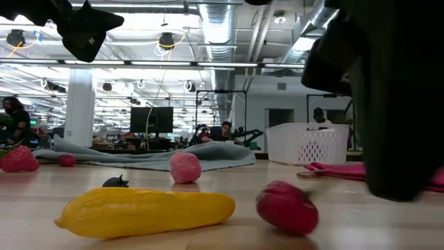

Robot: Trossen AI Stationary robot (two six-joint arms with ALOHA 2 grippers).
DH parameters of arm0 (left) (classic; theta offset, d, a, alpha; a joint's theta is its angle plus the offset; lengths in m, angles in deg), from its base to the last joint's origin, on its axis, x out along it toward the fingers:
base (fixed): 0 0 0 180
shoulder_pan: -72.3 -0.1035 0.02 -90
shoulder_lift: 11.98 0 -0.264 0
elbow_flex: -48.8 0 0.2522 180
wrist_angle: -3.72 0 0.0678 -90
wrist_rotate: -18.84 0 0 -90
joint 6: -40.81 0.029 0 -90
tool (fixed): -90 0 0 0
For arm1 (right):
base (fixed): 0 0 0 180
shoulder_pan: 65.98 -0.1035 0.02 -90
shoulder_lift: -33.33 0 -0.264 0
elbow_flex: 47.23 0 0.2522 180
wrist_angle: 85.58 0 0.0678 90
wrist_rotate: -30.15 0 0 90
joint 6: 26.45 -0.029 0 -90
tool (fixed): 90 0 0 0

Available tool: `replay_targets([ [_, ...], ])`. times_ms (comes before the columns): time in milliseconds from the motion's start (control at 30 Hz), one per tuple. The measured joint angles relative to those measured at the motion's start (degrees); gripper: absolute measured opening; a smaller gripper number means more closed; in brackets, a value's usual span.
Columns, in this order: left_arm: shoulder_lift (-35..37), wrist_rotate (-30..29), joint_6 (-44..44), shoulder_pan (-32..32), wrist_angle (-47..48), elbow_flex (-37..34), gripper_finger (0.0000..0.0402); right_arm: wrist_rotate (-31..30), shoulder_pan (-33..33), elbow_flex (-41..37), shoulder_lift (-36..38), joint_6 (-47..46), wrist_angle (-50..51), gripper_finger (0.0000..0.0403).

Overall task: Pick and placing Produce into tupperware
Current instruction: Put the red cherry into the white bin

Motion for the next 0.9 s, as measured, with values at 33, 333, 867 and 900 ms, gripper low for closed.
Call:
replay_targets([
  [33,0.0,0.0,0.0,0.0,0.0,0.0,0.0215,-0.2,0.1,0.3,0.0,0.0,0.0,0.0018],
  [333,0.0,0.0,0.0,0.0,0.0,0.0,0.0215,0.5,1.0,2.0,0.1,1.8,0.8,0.0040],
  [867,0.0,0.0,-0.2,0.3,0.5,0.0,0.0215,-1.6,2.5,2.0,0.1,3.2,0.6,0.0207],
  [900,0.0,0.0,-0.4,0.4,0.5,0.0,0.0215,-1.6,2.6,2.0,0.1,3.3,1.3,0.0217],
])
